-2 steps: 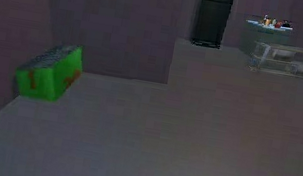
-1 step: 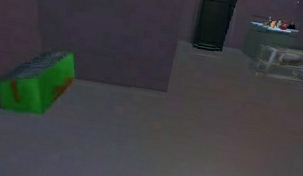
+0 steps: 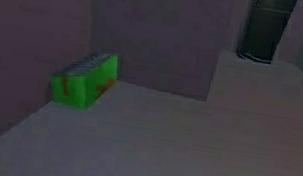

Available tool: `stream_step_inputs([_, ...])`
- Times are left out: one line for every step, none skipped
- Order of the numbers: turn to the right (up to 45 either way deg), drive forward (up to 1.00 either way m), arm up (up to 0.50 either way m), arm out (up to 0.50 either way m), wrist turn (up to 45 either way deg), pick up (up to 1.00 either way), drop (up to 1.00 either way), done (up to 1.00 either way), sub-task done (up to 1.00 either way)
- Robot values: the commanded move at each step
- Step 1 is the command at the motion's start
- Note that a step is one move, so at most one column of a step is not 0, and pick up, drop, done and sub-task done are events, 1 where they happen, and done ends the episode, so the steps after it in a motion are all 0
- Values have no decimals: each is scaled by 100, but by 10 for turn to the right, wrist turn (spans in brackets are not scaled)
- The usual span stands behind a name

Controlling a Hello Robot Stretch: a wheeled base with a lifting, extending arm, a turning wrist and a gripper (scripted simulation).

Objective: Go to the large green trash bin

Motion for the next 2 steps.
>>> stream_step_inputs([0, 100, 0, 0, 0, 0, 0, 0, 0])
stream_step_inputs([0, 60, 0, 0, 0, 0, 0, 0, 0])
